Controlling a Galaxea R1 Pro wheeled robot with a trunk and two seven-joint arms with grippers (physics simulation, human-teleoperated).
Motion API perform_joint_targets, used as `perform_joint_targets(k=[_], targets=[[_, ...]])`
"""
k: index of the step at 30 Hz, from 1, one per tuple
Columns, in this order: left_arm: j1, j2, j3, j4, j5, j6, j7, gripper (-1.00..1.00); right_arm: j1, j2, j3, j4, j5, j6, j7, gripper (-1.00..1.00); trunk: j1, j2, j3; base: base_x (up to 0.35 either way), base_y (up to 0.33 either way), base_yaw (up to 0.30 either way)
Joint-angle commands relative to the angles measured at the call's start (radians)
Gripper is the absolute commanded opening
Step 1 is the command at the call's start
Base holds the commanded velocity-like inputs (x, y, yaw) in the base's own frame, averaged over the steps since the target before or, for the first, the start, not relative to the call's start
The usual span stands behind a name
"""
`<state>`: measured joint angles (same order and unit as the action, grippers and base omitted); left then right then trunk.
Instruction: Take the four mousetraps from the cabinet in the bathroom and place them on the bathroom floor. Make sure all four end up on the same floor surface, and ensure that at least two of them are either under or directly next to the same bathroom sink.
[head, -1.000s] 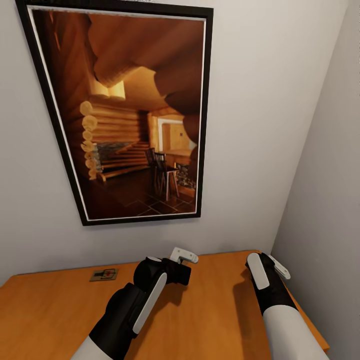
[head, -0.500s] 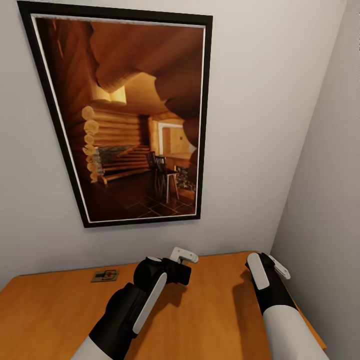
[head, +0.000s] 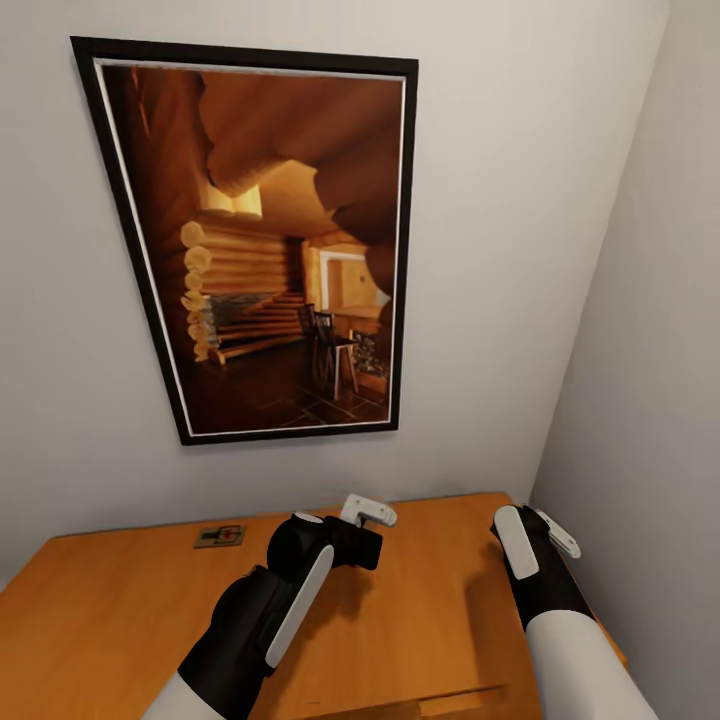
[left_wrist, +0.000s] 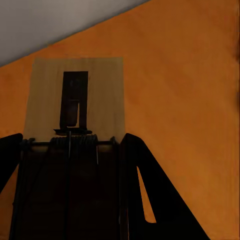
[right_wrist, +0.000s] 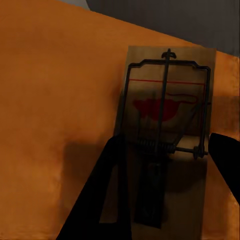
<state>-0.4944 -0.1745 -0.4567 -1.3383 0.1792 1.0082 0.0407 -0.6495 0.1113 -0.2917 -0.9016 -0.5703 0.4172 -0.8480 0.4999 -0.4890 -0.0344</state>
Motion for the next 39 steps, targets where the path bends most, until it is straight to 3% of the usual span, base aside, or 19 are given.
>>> perform_joint_targets(k=[1,13,27,39], targets=[[-0.001,0.000,0.000,-0.001,0.003,0.005,0.004,-1.00,-0.001,0.001,-0.002,-0.002,-0.002,0.008,-0.003,-1.00,-0.004,0.005,0.001,-0.315,0.000,0.000],[-0.001,0.000,0.000,-0.001,0.003,0.006,0.004,-1.00,-0.001,0.001,-0.002,-0.002,-0.002,0.008,-0.003,-1.00,-0.050,0.089,0.038,-0.333,0.000,0.000],[-0.001,0.000,0.001,-0.001,0.003,0.005,0.004,-1.00,-0.001,0.001,-0.003,-0.002,-0.002,0.008,-0.003,-1.00,-0.050,0.089,0.038,-0.096,0.004,0.000],[-0.001,0.000,0.001,-0.001,0.003,0.005,0.004,-1.00,-0.001,0.001,-0.003,-0.002,-0.002,0.008,-0.003,-1.00,-0.050,0.089,0.038,-0.303,0.080,0.000]])
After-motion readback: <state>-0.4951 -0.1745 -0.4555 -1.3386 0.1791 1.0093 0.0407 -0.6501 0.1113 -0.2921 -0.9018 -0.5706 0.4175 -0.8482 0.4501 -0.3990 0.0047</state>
